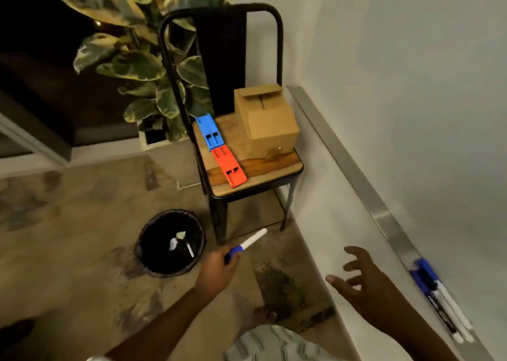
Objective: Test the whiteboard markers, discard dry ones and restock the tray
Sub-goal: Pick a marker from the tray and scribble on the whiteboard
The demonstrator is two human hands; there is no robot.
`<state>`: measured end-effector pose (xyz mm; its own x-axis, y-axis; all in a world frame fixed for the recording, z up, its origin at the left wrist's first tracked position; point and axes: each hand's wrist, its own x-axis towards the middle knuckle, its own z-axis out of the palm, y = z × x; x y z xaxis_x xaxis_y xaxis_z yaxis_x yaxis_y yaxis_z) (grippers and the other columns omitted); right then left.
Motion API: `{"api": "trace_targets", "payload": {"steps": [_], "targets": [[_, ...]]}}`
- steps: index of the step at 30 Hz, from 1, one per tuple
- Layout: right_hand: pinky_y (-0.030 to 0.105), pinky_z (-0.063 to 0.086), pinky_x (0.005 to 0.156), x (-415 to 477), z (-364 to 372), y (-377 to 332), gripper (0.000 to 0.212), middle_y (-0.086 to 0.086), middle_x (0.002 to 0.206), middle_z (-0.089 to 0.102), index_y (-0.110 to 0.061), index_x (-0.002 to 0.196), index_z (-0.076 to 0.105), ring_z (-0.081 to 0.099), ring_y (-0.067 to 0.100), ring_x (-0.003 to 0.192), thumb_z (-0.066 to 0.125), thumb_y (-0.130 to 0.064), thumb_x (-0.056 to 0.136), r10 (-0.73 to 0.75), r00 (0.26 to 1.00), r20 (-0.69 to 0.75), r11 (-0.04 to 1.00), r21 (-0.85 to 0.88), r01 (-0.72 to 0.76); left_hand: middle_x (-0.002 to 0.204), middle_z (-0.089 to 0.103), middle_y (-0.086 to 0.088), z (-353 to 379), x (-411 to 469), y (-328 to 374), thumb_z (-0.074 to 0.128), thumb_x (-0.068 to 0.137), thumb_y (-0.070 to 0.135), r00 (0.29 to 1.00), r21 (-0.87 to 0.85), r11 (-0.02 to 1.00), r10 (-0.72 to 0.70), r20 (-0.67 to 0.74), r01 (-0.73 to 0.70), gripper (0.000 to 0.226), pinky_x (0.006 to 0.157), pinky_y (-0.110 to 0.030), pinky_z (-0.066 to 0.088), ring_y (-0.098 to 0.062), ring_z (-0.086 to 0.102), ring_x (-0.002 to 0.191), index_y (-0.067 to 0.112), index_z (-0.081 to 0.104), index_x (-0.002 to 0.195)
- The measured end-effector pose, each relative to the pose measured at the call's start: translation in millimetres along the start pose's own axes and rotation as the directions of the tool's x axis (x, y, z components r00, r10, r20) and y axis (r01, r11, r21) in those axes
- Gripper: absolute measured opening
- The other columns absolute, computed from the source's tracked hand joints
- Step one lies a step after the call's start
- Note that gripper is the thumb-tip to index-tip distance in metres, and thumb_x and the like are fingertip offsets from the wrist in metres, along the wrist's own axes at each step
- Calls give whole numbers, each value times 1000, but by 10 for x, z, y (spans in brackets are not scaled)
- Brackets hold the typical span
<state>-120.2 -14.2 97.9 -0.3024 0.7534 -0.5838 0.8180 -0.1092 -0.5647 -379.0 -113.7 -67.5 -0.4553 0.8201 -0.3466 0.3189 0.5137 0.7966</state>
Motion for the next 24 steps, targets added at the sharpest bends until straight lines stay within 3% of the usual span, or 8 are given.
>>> {"api": "trace_targets", "payload": {"steps": [3, 6, 9, 13, 17, 19, 22, 24], "targets": [[14, 47, 56, 79, 100, -174, 107, -16, 101, 48, -42, 119, 27, 57, 2, 82, 35, -98, 28, -11, 991, 135, 986, -165, 34, 75, 65, -25, -290, 234, -655, 60, 89, 19, 926, -23, 945, -326, -190, 328, 22, 60, -31, 35, -36, 62, 76, -1, 69, 88], [19, 52, 67, 156, 176, -207, 85, -23, 96, 47, -43, 122, 29, 59, 3, 83, 41, -86, 49, -45, 986, 163, 949, -300, 93, 77, 61, -35, -600, 437, -1141, 57, 89, 12, 783, -136, 832, -552, -286, 537, 29, 60, -34, 35, -42, 60, 77, -12, 63, 75], [18, 51, 67, 205, 186, -187, 85, -24, 97, 47, -46, 119, 25, 59, 1, 83, 36, -85, 44, -22, 989, 149, 929, -361, 75, 81, 63, -35, -811, 677, -1492, 59, 88, 17, 672, -270, 722, -691, -265, 636, 33, 69, -44, 50, -44, 64, 81, -14, 62, 78], [15, 46, 60, 255, 174, -152, 100, -20, 97, 53, -42, 119, 33, 63, 4, 78, 38, -91, 31, 26, 995, 100, 931, -365, 12, 72, 60, -7, -1007, 973, -1533, 56, 89, 21, 663, -452, 654, -730, -166, 607, 17, 73, -36, 55, -23, 62, 77, 8, 57, 78], [13, 42, 57, 270, 148, -76, 104, -20, 95, 53, -40, 117, 35, 62, 4, 76, 36, -91, 27, 47, 998, 40, 933, -358, -30, 86, 63, -19, -980, 1224, -1561, 63, 89, 24, 614, -540, 553, -785, -82, 634, 23, 67, -39, 56, -32, 63, 77, 1, 61, 89], [13, 42, 59, 262, 103, -34, 105, -20, 94, 53, -39, 117, 36, 62, 4, 77, 36, -93, 27, 73, 997, 12, 936, -346, -64, 89, 59, -20, -872, 1268, -1568, 61, 89, 22, 602, -537, 500, -799, 19, 680, 22, 74, -40, 53, -34, 60, 84, 1, 58, 92], [16, 44, 66, 223, 24, 70, 118, -19, 95, 54, -41, 114, 36, 62, 4, 78, 24, -103, 14, 99, 994, -35, 942, -319, -105, 96, 62, -16, -634, 1342, -1622, 54, 87, 31, 638, -489, 506, -756, 145, 711, 32, 81, -37, 54, -33, 63, 95, 5, 56, 105], [17, 44, 67, 163, -22, 164, 115, -19, 96, 54, -42, 114, 37, 62, 4, 79, 24, -103, 18, 134, 989, -57, 943, -298, -145, 83, 61, -12, -437, 1315, -1486, 52, 90, 23, 642, -403, 539, -744, 184, 740, 16, 67, -28, 52, -27, 66, 75, 7, 57, 92]]}}
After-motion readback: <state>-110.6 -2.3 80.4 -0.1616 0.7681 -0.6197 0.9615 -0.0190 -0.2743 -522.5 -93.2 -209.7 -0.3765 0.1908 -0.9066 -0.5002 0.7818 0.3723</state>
